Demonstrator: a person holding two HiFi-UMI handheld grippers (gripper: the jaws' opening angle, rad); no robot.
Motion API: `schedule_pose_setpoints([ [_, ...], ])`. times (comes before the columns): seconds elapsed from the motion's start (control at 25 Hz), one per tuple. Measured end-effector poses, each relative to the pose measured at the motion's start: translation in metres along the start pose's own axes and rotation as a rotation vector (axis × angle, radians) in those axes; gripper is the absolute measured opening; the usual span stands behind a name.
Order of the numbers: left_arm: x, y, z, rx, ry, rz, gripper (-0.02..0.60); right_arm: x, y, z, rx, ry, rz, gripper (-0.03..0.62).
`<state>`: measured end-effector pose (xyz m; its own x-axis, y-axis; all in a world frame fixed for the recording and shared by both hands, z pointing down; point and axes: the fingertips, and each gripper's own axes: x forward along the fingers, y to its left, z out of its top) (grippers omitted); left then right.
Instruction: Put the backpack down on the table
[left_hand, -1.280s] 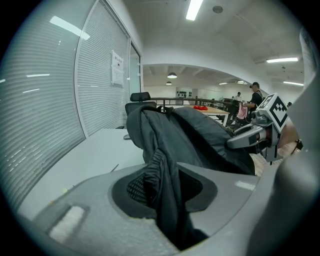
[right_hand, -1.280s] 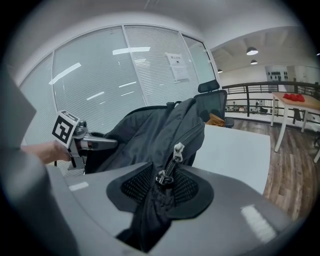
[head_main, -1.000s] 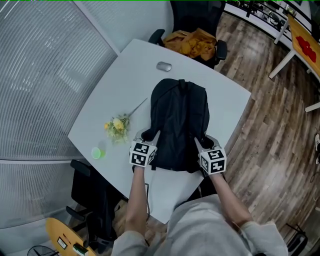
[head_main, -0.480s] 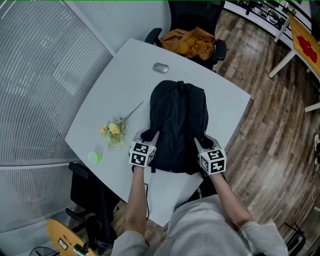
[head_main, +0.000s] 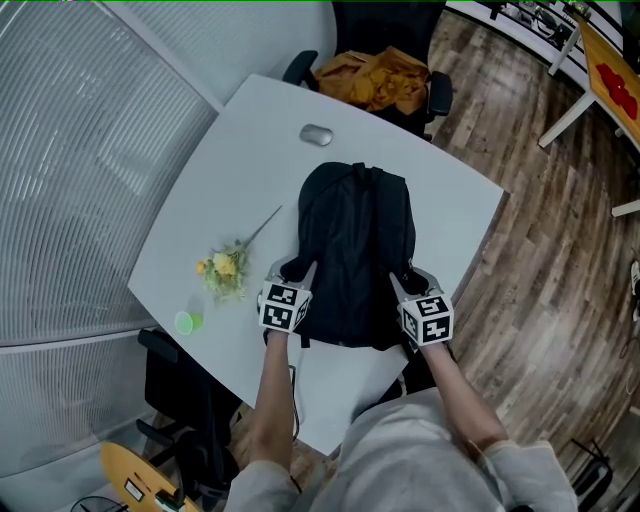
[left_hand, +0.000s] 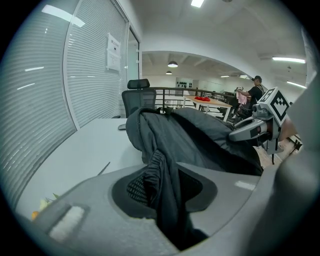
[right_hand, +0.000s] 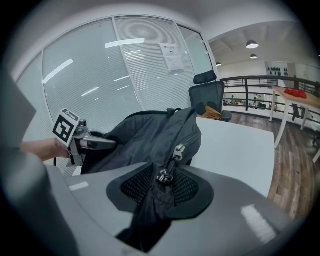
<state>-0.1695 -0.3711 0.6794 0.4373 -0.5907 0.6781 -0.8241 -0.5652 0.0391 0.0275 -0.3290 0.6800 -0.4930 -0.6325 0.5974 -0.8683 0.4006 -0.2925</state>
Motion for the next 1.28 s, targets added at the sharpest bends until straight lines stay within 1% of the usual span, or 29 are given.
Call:
schedule_pose_setpoints([
  [0.32, 0.02, 0.008, -0.008, -0.002, 0.025, 0.006, 0.11, 0.006, -0.02, -0.007, 0.009, 0.033, -0.006, 0.106],
  [0.6, 0.035, 0.018, -0.016, -0.039, 0.037, 0.012, 0.123, 0.014, -0.037, -0.015, 0.007, 0.071, -0.031, 0.11],
  [0.88, 0.046, 0.025, -0.021, -0.06, 0.054, 0.003, 0.133, 0.021, -0.048, -0.022, 0.006, 0.099, -0.052, 0.111],
  [1.28, 0.061, 0.034, -0.035, -0.102, 0.086, -0.006, 0.156, 0.032, -0.062, -0.039, -0.067, 0.164, -0.097, 0.112],
])
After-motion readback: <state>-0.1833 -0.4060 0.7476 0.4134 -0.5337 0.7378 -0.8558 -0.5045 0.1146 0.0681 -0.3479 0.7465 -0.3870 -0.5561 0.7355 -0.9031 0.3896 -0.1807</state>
